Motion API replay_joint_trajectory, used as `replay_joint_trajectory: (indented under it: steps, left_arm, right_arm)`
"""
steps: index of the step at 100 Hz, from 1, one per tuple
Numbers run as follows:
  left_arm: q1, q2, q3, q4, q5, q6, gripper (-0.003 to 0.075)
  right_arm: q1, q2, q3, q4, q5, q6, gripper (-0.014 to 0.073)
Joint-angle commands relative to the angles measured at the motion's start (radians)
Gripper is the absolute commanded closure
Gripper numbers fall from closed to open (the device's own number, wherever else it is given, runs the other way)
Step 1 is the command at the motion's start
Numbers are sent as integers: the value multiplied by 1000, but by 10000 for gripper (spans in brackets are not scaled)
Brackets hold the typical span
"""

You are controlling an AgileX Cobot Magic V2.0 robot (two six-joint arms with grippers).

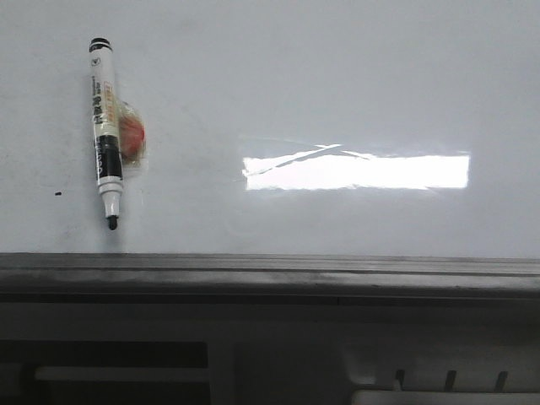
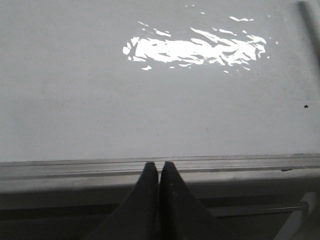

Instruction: Write number 6 on whiteboard

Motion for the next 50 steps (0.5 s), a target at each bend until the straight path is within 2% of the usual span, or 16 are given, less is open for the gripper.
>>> replay_joint_trajectory:
  steps: [1,50]
  left_arm:
    - [3,-27,45,-14,-37,-10,739]
    - [3,-27,45,-3,-48,-10,739]
  right_arm:
    - [-5,-18,29,-18,-16,-4,657]
    - [-5,-18,29,-20,-19,-4,657]
